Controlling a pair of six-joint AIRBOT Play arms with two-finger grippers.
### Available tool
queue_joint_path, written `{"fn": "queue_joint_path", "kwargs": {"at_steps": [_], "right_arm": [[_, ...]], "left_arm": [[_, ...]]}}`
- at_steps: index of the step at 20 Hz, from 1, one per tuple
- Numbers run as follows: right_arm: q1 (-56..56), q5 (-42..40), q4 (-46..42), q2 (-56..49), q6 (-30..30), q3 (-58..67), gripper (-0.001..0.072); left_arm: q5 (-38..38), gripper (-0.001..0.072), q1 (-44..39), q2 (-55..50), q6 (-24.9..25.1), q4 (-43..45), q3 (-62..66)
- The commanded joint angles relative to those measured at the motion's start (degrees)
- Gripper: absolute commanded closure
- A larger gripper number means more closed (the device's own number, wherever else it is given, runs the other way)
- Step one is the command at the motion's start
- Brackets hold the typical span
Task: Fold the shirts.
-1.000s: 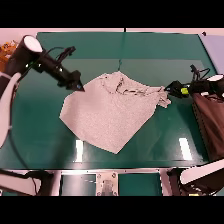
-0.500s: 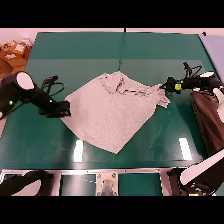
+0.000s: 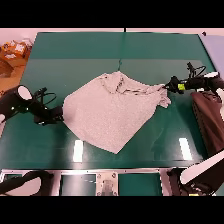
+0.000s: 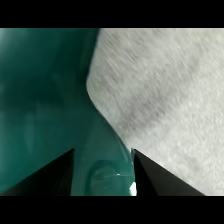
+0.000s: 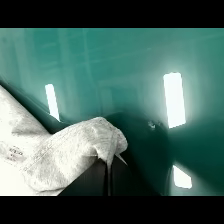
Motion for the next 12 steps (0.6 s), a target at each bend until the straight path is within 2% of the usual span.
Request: {"fn": "queue_joint_path", "kwargs": {"at_steps": [1, 3, 4, 5, 8, 12], "right_arm": [[-0.74, 0.59, -0.52, 1.11, 1.99, -0.07, 0.0702], [-0.81, 1.14, -2.58, 2.43, 4.24, -0.90, 0.0702], [-0.83, 1.90, -5.27, 3.63, 6.05, -1.84, 0.0703], [-0.90, 2.36, -8.48, 5.29, 7.78, -3.41, 0.0703], [-1.62, 2.47, -17.94, 13.70, 13.92, -12.50, 0.0703], [-1.03, 3.02, -19.69, 30.99, 20.76, -32.04, 0.0702]], "left_arm": [[7.41, 0.0293, 2.69, -6.27, 7.80, -10.03, -0.48], [12.85, 0.0311, 2.69, -11.13, 12.79, -18.32, -0.02], [13.73, 0.0535, 2.84, -13.09, 14.95, -20.61, 1.14], [13.11, 0.0674, 2.93, -14.14, 16.50, -20.98, 3.02], [12.11, 0.0690, 2.93, -14.36, 17.14, -16.46, 11.85], [8.94, 0.0691, 3.37, -17.59, 17.14, -11.93, 27.61]]}}
